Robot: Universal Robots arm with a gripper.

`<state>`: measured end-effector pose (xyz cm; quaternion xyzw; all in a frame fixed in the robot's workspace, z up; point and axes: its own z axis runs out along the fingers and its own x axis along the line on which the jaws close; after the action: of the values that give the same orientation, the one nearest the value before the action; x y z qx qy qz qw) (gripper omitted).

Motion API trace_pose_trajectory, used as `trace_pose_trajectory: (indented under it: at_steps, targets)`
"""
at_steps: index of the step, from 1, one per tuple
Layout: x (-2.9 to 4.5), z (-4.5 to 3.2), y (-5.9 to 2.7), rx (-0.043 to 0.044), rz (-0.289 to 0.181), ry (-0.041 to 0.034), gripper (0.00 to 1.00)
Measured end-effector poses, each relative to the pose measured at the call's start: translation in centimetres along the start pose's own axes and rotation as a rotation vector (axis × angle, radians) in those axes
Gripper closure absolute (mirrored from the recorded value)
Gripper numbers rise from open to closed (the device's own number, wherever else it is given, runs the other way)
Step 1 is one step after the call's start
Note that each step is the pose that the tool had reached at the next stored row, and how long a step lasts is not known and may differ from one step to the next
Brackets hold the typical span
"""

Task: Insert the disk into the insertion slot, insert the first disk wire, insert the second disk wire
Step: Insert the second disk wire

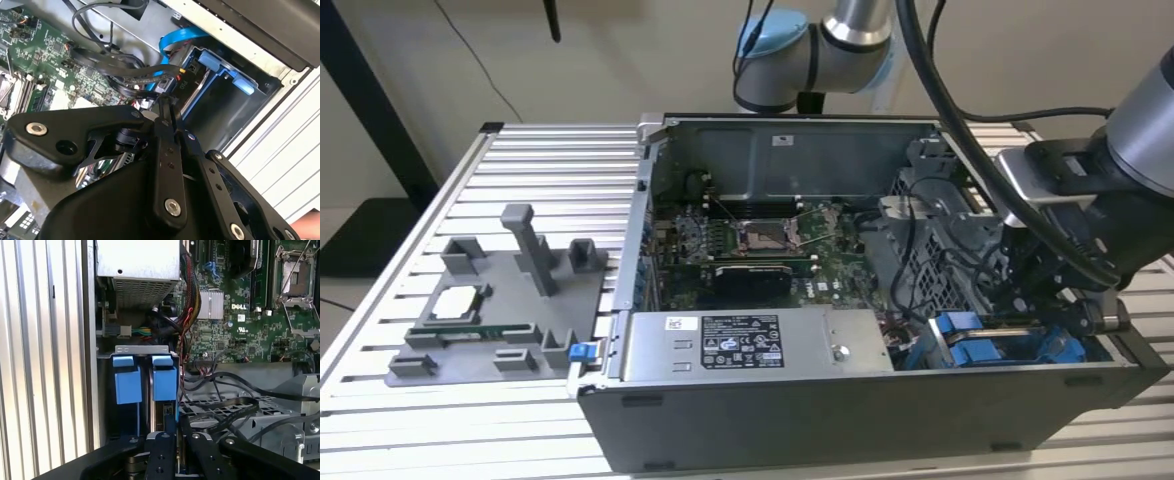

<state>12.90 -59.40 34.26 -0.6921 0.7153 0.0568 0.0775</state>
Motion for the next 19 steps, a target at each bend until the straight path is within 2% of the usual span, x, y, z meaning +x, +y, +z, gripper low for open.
trace_pose_trajectory:
  at_steps: [6,8,14,19]
  targets:
    - [0.01,-0.03,0.03,-0.0005,0.0,-0.0006,1.0]
    - [-0.05,-0.29,0.09,-0.0006,0.0,-0.0033,1.0]
    - [-0.52,-2.71,0.07,-0.0007,0.001,-0.0069,1.0]
    - [-0.84,-4.4,0.03,-0.0009,0.001,-0.013,1.0]
